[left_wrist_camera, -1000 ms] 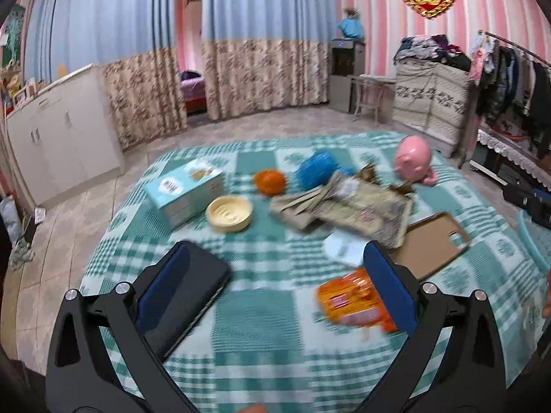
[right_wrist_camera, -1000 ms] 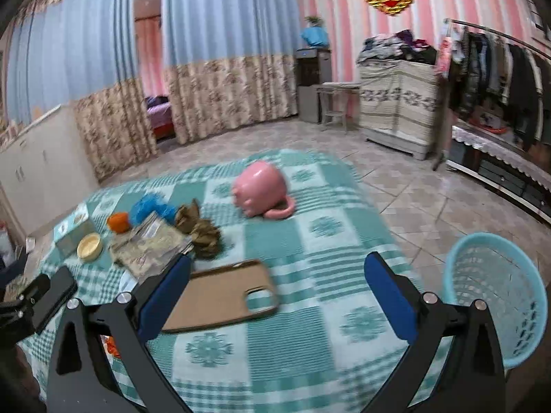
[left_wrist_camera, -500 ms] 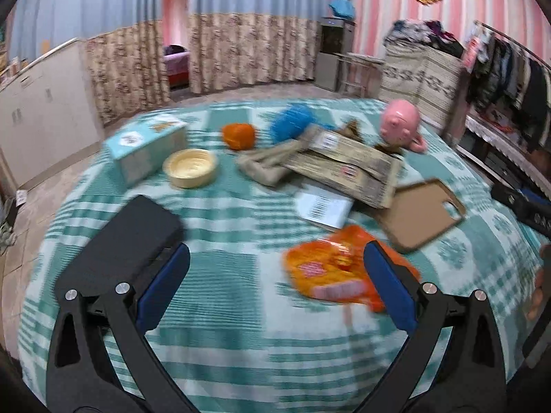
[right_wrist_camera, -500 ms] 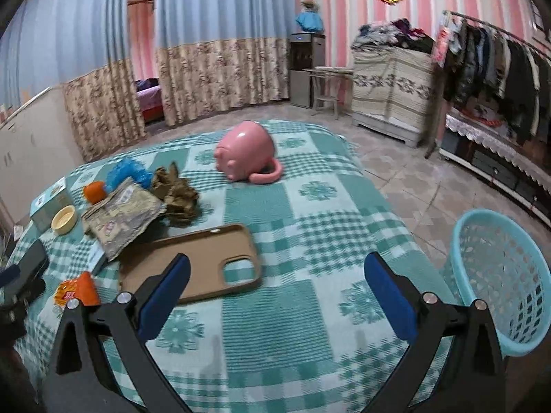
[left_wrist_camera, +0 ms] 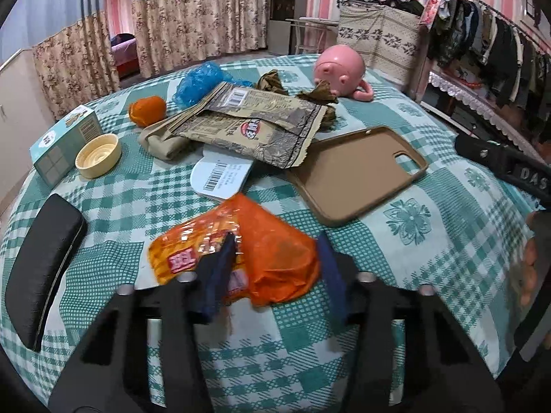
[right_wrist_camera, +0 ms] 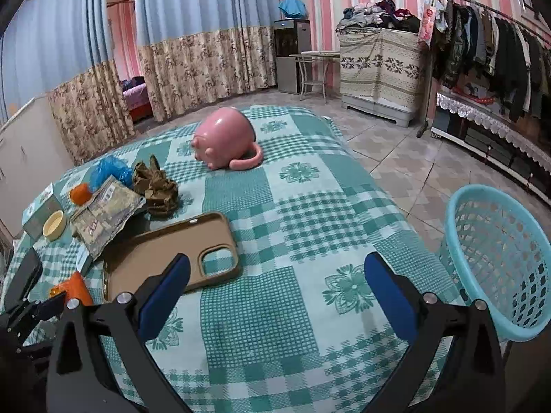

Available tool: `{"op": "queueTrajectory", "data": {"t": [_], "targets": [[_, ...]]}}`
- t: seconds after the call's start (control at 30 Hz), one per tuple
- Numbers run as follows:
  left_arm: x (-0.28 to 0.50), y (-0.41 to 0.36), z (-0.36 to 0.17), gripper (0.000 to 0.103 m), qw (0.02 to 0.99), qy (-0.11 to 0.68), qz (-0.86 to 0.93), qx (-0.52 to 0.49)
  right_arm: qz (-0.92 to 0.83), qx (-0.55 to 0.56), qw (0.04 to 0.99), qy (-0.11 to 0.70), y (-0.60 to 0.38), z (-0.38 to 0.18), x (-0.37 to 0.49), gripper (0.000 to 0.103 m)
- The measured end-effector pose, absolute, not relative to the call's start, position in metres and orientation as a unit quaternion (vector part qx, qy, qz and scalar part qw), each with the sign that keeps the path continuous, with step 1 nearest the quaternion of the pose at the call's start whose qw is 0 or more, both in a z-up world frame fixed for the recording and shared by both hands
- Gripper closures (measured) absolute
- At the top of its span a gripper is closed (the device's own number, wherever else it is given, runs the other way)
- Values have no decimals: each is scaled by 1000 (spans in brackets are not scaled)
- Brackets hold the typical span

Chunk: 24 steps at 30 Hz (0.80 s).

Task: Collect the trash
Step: 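Grasp the orange snack wrapper with the left tool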

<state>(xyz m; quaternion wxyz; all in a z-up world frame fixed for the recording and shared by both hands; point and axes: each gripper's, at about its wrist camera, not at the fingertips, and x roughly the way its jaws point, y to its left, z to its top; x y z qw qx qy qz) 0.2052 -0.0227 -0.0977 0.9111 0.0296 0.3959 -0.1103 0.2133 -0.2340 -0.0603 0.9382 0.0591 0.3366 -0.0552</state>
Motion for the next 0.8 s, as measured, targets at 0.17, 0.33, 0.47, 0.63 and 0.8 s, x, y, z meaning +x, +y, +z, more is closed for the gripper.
{"op": "queueTrajectory", "data": {"t": [0.17,0.33,0.47,0.63,0.8], "targets": [[201,-8,-90,71,916,385,-104,34,-40,46,939,340,-223,-63,212,4],[204,24,-71,77,924,373,-87,17,-23,60,943,326,-215,-57,209,4],[209,50,-47,77,936,345,-65,19,-2,59,941,332,-199,-54,219,5],[221,76,-32,77,944,328,-40,20,19,44,941,334,-173,-51,233,5],[234,98,-36,77,943,332,-19,7,37,56,933,354,-152,-60,262,9]]}}
